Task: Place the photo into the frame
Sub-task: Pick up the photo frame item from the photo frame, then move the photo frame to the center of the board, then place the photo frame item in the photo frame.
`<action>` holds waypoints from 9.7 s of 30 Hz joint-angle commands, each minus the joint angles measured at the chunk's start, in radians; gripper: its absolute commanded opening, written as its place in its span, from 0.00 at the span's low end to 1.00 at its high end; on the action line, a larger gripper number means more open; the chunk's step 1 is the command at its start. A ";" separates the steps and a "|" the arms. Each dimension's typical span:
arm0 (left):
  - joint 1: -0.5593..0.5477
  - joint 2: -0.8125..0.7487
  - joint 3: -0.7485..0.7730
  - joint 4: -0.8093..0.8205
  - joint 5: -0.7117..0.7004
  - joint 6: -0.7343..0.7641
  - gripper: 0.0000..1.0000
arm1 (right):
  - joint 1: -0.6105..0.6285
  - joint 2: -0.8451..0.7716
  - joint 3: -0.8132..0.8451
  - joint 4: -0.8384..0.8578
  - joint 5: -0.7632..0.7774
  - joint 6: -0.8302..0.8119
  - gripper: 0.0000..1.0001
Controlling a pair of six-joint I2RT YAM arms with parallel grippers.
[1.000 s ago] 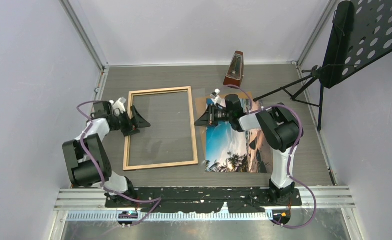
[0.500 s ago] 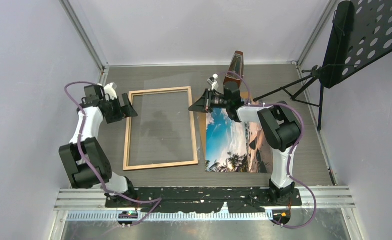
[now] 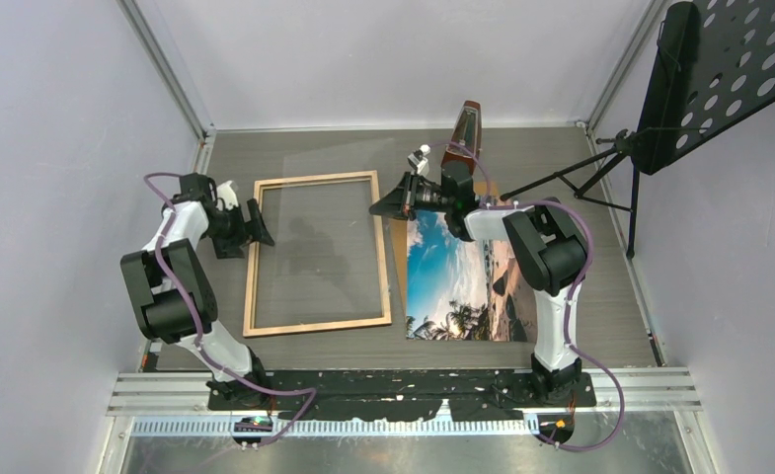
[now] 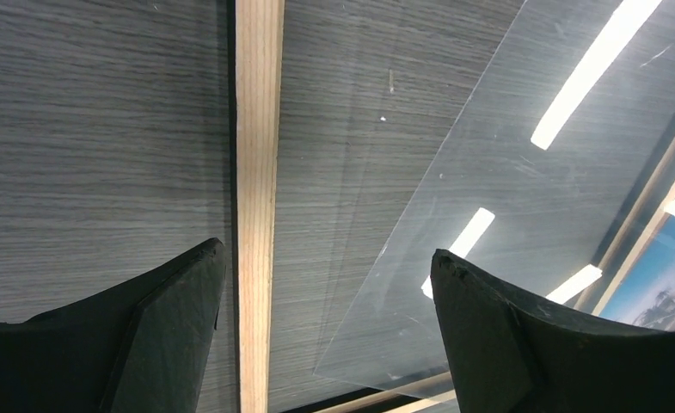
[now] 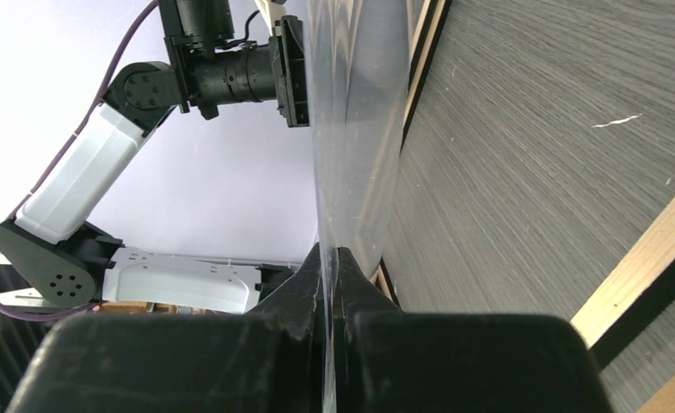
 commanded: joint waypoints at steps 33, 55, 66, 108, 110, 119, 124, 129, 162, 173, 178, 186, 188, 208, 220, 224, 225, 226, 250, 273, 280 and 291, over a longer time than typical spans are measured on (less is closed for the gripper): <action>-0.021 0.061 -0.050 0.029 0.090 -0.031 0.76 | -0.042 -0.128 -0.027 0.158 -0.058 0.146 0.06; -0.063 0.064 0.092 0.003 0.066 0.016 0.86 | -0.060 0.027 0.175 -0.180 -0.120 -0.086 0.06; -0.063 0.043 0.114 -0.004 0.062 0.037 0.99 | -0.058 0.095 0.194 0.077 -0.141 0.175 0.06; 0.067 0.008 0.045 0.001 0.107 0.107 0.61 | 0.024 0.180 0.149 0.174 -0.123 0.242 0.06; 0.073 0.017 0.046 -0.011 0.101 0.119 0.55 | 0.023 0.181 0.145 0.171 -0.124 0.237 0.06; 0.073 0.066 0.027 -0.022 0.084 0.126 0.37 | 0.027 0.189 0.151 0.191 -0.115 0.269 0.06; 0.072 0.090 0.021 -0.028 0.089 0.126 0.32 | 0.028 0.189 0.156 0.195 -0.112 0.277 0.06; 0.073 0.109 0.006 -0.027 0.106 0.118 0.33 | 0.030 0.186 0.150 0.200 -0.110 0.280 0.06; 0.075 0.108 -0.022 -0.024 0.137 0.129 0.17 | 0.036 0.194 0.157 0.190 -0.096 0.288 0.06; 0.075 0.108 -0.020 -0.028 0.145 0.139 0.21 | 0.037 0.211 0.161 0.192 -0.093 0.288 0.06; 0.083 0.103 -0.014 -0.038 0.148 0.146 0.19 | 0.035 0.224 0.165 0.190 -0.091 0.290 0.06; 0.096 0.101 -0.002 -0.052 0.161 0.152 0.20 | 0.036 0.233 0.170 0.191 -0.092 0.289 0.06; 0.096 0.103 -0.002 -0.051 0.168 0.154 0.22 | 0.036 0.236 0.170 0.191 -0.091 0.290 0.06; 0.096 0.118 0.002 -0.052 0.180 0.156 0.14 | 0.042 0.251 0.199 0.201 -0.106 0.287 0.06; 0.096 0.123 0.005 -0.053 0.178 0.158 0.12 | 0.047 0.268 0.231 0.184 -0.133 0.252 0.06; 0.096 0.123 0.007 -0.055 0.178 0.158 0.12 | 0.046 0.279 0.243 0.167 -0.140 0.239 0.06; 0.097 0.122 0.007 -0.055 0.177 0.159 0.12 | 0.047 0.281 0.248 0.161 -0.142 0.237 0.06; 0.096 0.120 0.008 -0.055 0.177 0.158 0.12 | 0.047 0.284 0.251 0.156 -0.142 0.232 0.06; 0.096 0.124 0.006 -0.059 0.172 0.169 0.12 | 0.046 0.319 0.336 0.037 -0.164 0.143 0.06; 0.096 0.131 0.003 -0.060 0.177 0.169 0.11 | 0.051 0.341 0.373 -0.009 -0.179 0.110 0.06; 0.096 0.133 0.003 -0.062 0.176 0.172 0.12 | 0.051 0.332 0.346 -0.001 -0.163 0.107 0.06; 0.096 0.132 0.002 -0.062 0.177 0.174 0.12 | 0.051 0.324 0.325 0.020 -0.153 0.110 0.06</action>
